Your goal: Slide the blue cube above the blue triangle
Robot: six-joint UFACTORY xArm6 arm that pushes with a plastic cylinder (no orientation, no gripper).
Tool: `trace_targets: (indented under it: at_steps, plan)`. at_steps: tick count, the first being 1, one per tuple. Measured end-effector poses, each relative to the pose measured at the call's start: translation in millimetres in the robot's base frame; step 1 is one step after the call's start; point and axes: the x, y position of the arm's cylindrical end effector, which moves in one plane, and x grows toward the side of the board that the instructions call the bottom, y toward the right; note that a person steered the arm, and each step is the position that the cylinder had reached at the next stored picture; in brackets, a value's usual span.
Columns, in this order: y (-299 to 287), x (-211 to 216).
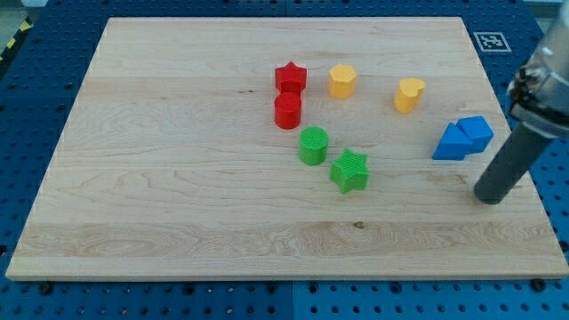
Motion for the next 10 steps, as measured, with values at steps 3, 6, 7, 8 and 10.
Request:
trace_targets:
  at_steps: [3,6,7,8,10]
  plan:
    - [34,-103]
    - [1,-87]
    - [-3,-88]
    - [-23,-104]
    - [-52,-104]
